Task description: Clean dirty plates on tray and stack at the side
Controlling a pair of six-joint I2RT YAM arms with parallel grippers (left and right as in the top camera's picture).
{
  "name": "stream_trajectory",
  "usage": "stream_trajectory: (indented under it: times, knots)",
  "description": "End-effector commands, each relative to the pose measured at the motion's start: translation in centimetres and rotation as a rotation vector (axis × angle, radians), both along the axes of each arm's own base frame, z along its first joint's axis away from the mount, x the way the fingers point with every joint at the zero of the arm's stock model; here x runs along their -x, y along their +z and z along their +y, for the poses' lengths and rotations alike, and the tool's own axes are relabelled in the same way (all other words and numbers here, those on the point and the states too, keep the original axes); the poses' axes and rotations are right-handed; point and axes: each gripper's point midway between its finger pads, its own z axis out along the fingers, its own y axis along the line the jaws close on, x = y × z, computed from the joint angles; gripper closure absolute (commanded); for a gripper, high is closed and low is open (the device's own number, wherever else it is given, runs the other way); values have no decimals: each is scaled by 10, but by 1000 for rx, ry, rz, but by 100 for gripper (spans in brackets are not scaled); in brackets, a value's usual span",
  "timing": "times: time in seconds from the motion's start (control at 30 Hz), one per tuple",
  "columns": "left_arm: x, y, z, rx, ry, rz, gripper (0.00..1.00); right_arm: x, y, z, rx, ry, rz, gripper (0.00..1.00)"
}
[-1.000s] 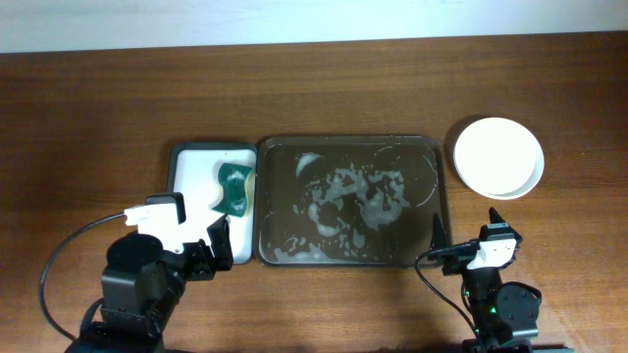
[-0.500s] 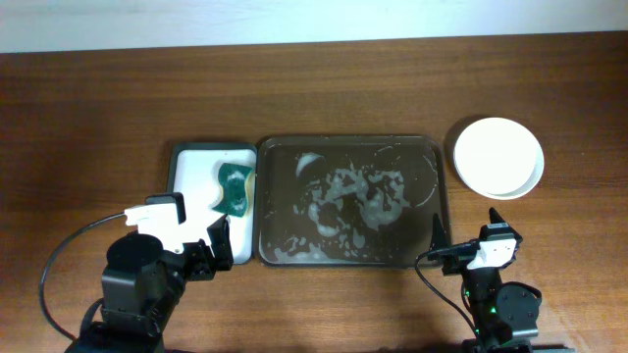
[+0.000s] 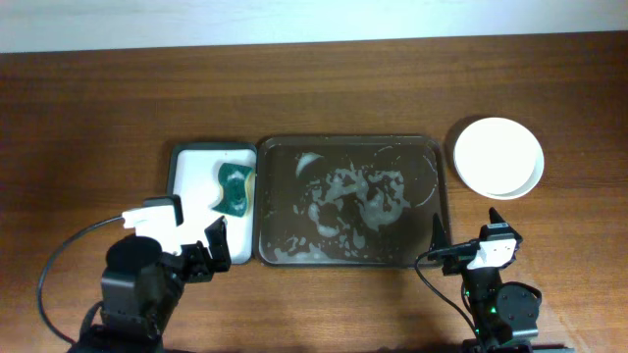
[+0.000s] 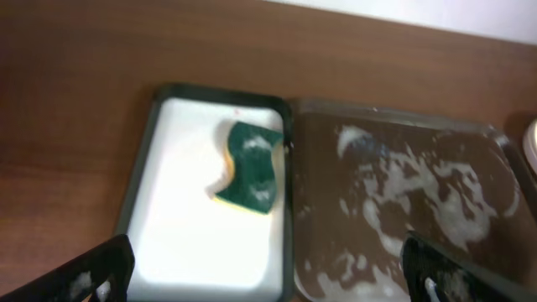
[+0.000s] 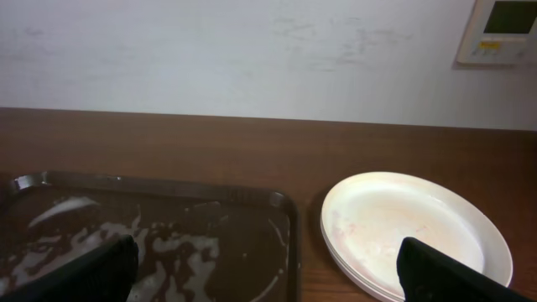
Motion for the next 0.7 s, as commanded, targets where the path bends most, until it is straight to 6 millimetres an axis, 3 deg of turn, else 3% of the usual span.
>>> stream_trajectory:
  times: [0.0, 0.23, 0.47, 0.57, 0.67]
  knots:
    - [1, -15, 7, -37, -9, -97, 1, 0, -2, -2, 7, -11, 1, 1]
    - [-12, -38, 11, -10, -6, -387, 1, 0, -2, -2, 7, -11, 1, 1]
    - [-16, -30, 13, -103, -16, -692, 1, 0, -2, -2, 7, -11, 1, 1]
    - [-16, -34, 14, -151, -24, -700, 1, 0, -2, -2, 7, -11, 1, 1]
    - [-17, -56, 15, -180, -35, -613, 1, 0, -2, -2, 7, -11, 1, 1]
